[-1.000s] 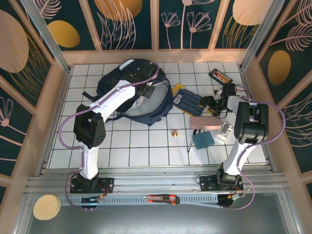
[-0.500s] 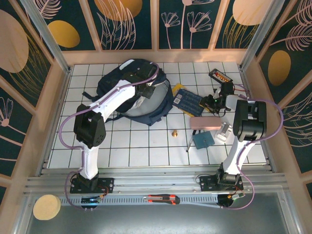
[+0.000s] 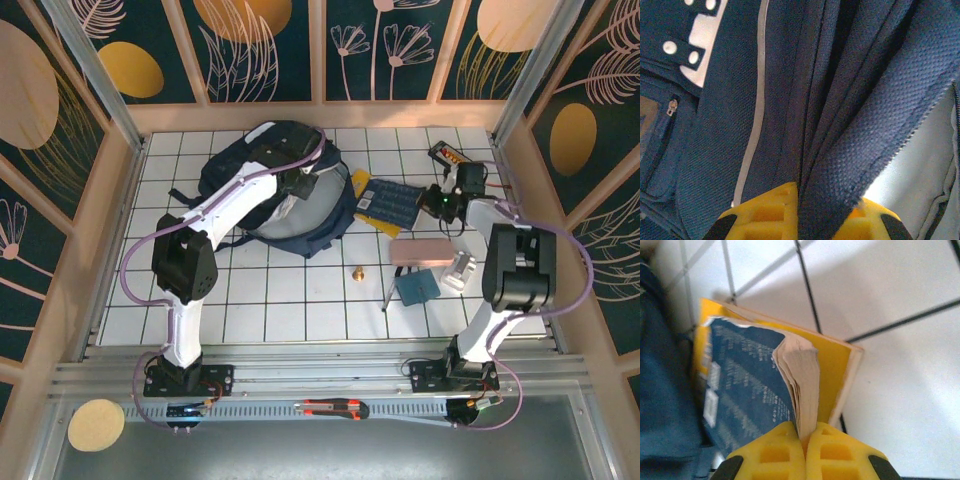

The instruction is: Pack the student bag

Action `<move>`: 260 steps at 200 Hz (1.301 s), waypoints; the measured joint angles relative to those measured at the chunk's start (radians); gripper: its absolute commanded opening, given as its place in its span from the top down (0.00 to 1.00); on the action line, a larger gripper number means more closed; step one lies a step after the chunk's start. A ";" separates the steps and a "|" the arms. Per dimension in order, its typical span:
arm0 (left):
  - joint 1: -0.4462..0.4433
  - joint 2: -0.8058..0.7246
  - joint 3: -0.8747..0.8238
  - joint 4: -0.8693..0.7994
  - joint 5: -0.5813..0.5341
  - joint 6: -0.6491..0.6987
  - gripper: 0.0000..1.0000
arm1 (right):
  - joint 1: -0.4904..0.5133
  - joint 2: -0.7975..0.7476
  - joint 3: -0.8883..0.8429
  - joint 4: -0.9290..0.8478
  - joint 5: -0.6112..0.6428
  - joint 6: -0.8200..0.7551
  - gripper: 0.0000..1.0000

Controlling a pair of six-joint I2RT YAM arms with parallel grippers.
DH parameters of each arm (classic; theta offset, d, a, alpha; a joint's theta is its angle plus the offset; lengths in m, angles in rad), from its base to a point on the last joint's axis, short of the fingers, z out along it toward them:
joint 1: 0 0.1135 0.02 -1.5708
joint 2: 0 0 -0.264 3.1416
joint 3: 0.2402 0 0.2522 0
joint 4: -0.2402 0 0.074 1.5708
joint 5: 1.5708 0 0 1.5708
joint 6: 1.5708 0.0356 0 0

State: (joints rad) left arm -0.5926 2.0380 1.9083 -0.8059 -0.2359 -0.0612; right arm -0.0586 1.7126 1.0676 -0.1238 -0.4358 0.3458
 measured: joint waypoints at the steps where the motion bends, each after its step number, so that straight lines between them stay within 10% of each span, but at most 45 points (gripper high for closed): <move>1: 0.000 0.001 0.003 -0.002 0.000 0.000 1.00 | 0.000 -0.003 0.000 0.000 0.000 0.000 1.00; 89: 0.005 0.047 0.164 -0.116 -0.037 -0.064 1.00 | -0.026 -0.311 -0.003 -0.010 -0.110 0.100 1.00; 144: 0.005 0.115 0.376 -0.233 -0.037 -0.111 1.00 | 0.134 -0.370 -0.003 -0.006 -0.164 0.238 1.00; 260: 0.003 0.185 0.567 -0.358 0.002 -0.154 1.00 | 0.480 0.339 0.320 0.316 -0.042 0.513 1.00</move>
State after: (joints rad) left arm -0.5892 2.2230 2.4752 -1.1637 -0.2344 -0.2150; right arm 0.4213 2.0514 1.3876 0.1921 -0.4774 0.8589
